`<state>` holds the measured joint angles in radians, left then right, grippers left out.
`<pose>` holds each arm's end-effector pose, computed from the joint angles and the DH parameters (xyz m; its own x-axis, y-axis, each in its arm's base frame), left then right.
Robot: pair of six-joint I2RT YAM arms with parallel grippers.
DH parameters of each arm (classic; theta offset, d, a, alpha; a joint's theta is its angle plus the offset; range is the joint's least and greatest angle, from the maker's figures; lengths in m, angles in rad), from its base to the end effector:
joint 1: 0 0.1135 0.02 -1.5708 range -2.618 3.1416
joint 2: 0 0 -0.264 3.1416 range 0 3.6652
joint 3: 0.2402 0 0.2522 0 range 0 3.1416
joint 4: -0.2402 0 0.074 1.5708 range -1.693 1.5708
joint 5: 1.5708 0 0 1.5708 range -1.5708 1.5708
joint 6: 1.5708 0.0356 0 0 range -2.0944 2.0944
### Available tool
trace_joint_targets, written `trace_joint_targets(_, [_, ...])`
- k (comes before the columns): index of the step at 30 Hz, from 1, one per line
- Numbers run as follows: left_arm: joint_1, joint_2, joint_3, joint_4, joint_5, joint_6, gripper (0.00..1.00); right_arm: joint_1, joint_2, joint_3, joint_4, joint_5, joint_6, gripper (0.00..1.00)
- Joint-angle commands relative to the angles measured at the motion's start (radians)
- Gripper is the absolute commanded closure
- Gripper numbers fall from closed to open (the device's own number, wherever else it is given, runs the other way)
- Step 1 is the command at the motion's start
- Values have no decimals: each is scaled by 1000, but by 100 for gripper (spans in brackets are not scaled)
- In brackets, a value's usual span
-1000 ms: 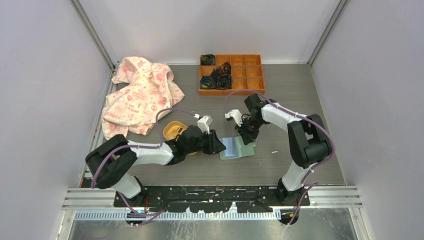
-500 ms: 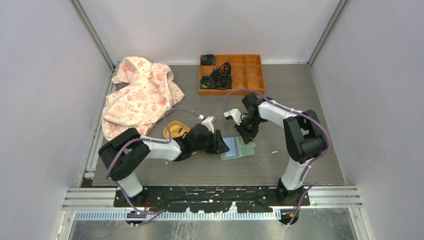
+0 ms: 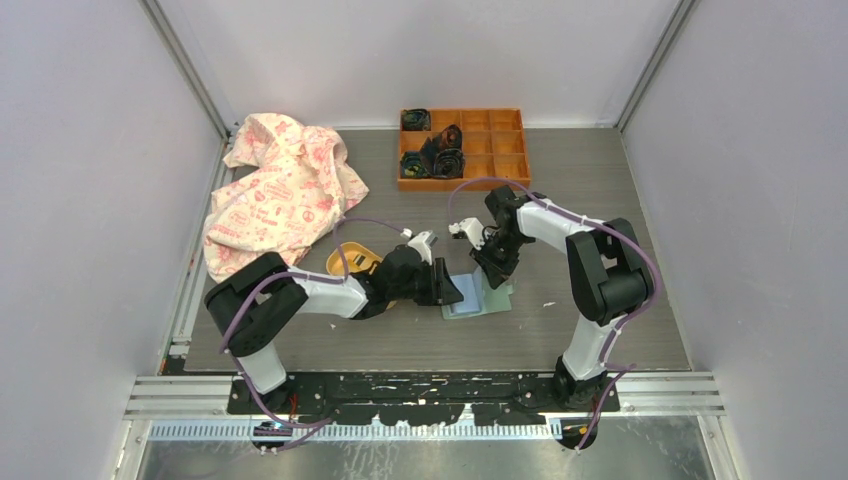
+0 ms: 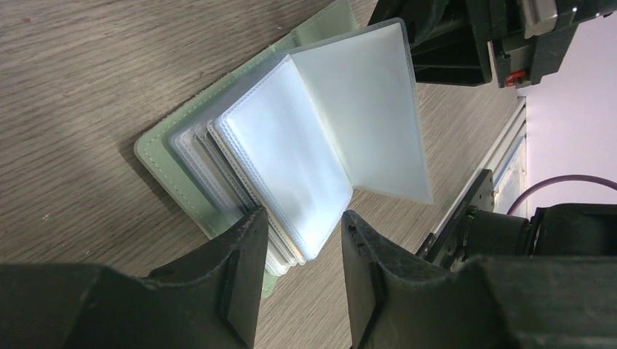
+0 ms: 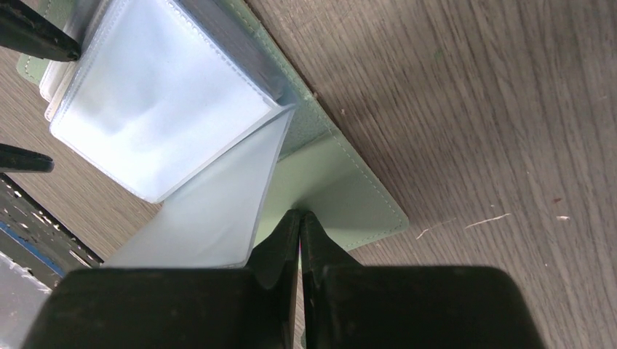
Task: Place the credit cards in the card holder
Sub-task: Open the card holder at the center of the board.
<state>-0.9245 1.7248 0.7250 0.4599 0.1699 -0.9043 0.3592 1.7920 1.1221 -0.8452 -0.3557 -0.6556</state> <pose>0.1981 -0.2726 0.1446 -0.8785 -0.1218 -0.4620 0.2971 0.6179 -0.7279 0.2888 0.1217 0.1588 -0.5290 -0.8091 -0.2561 -0.8454 0.4763 0.2417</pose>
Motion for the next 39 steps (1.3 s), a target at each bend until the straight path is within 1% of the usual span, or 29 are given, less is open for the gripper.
trace_joint_targets(1, [2, -15, 23, 68, 40, -6, 58, 9, 11, 30, -17, 4, 1, 91])
trace_joint_targets(8, [1, -109, 7, -8, -1, 33, 58, 8, 9, 33, -24, 1, 1, 90])
trace_joint_targets(12, [2, -125, 14, -36, 4, 38, 57, 9, 12, 34, -27, 1, 0, 90])
trace_joint_targets(34, [3, 27, 77, -38, 23, -14, 56, 11, 18, 41, -38, 0, -4, 90])
trace_joint_targets(39, [3, 52, 96, -25, 52, -23, 56, 14, 22, 42, -40, -2, -3, 90])
